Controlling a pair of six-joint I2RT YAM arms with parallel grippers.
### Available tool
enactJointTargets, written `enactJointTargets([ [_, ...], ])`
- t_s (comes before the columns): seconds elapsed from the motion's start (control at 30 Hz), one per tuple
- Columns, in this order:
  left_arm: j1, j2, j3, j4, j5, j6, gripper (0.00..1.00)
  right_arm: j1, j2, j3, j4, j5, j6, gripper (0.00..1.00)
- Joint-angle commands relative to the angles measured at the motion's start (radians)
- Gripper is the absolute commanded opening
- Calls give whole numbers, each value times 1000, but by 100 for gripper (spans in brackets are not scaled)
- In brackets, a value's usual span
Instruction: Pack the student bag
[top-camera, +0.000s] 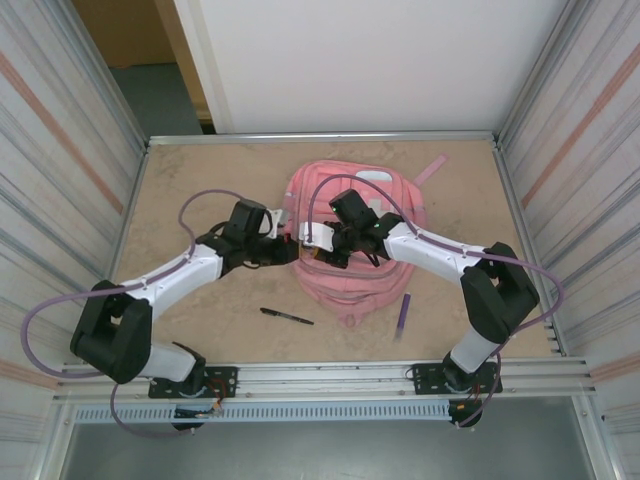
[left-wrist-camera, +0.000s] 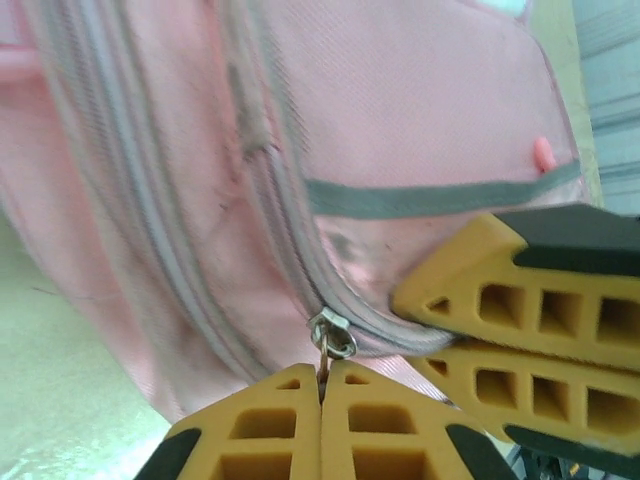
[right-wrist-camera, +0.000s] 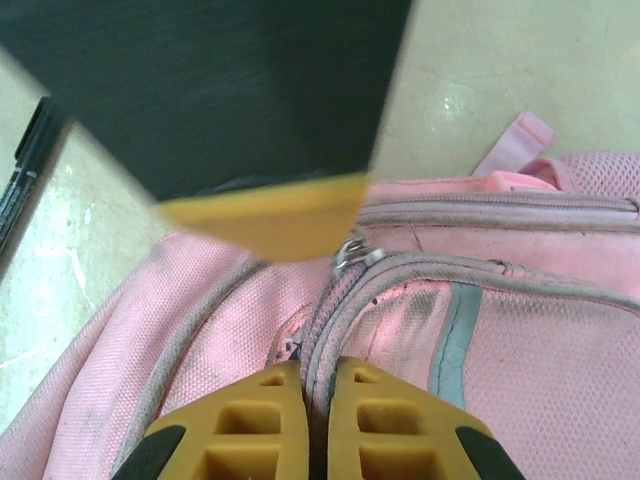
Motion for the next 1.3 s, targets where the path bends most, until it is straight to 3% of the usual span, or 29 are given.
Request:
enactJointTargets([
  [0.0,107,-11,14,-50,-127,32,0,-8,-49,7,-149,3,-69,0],
  [0.13,148,56,71,-66,-165,83,0,21,-40,62,-235,16,-184,0],
  [0.23,145,71,23,75,-220,101,0,45,-28,72,-200,29,-241,0],
  [0.37,146,48,-32,184,-106,133,0,58,30,175,-256,51,-293,0],
  [0.43,134,-17,-89,258,-36,199,10,61,26,205,-306,49,-307,0],
  [0.53,71,-159,-189,302,-86,444,37,58,-28,157,-287,36,-328,0],
  [0.6,71,-230,-260,393,-13,523,50,56,-60,128,-275,40,-334,0],
  [0.67,61,-271,-315,463,108,676,52,53,-86,110,-273,40,-332,0],
  [0.73,31,-284,-340,468,150,839,54,54,-114,84,-244,41,-332,0],
  [0.83,-42,-274,-314,367,41,1023,52,56,-176,25,-185,34,-386,0],
  [1.03,-44,-164,-276,340,188,1169,47,60,-228,-25,-174,-2,-435,0],
  [1.27,-72,-106,-233,326,175,1216,41,76,-268,-85,-138,-17,-382,0],
])
